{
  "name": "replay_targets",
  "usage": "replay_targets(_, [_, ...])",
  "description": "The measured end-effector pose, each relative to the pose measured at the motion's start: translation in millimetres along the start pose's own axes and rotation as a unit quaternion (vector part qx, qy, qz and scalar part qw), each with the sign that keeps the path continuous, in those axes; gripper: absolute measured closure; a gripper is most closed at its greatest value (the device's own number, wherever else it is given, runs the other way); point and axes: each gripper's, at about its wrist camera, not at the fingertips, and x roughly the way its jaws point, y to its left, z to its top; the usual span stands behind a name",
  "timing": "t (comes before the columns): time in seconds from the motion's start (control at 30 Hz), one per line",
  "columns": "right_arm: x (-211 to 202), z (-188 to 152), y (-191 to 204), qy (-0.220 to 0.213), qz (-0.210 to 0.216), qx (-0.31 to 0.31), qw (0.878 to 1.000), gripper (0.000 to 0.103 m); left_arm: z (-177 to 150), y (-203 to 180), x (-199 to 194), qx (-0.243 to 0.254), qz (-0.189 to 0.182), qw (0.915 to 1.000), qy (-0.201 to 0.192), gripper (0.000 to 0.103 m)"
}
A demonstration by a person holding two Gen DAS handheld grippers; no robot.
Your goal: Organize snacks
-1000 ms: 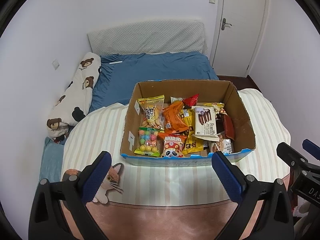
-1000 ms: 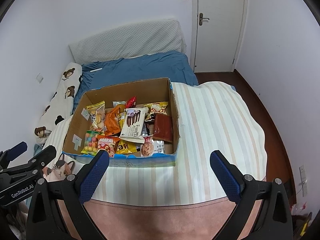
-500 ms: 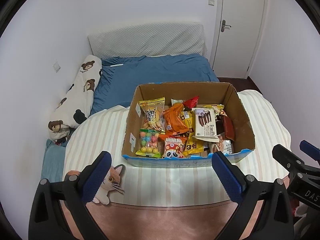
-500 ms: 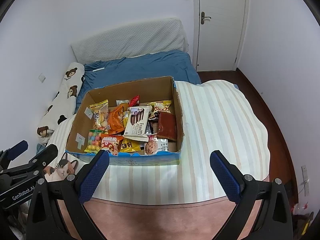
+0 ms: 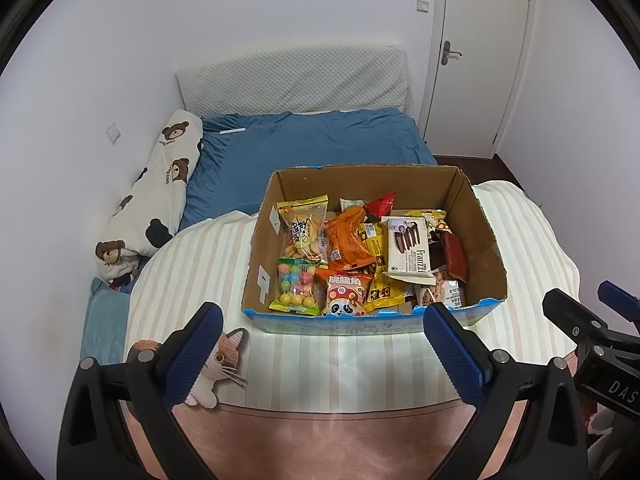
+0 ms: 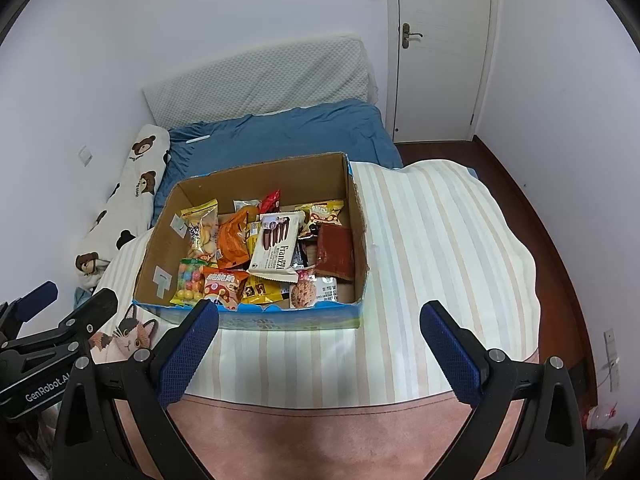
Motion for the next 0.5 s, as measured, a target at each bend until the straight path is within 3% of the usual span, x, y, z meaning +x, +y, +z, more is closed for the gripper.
replay_targets(0.5, [-4.0,0.7,1.3,-0.002,-0.001,-0.001,1.0,0.0,2.9,1.4,-2.6,0.003,-0.001,1.0,-0.004,0.0])
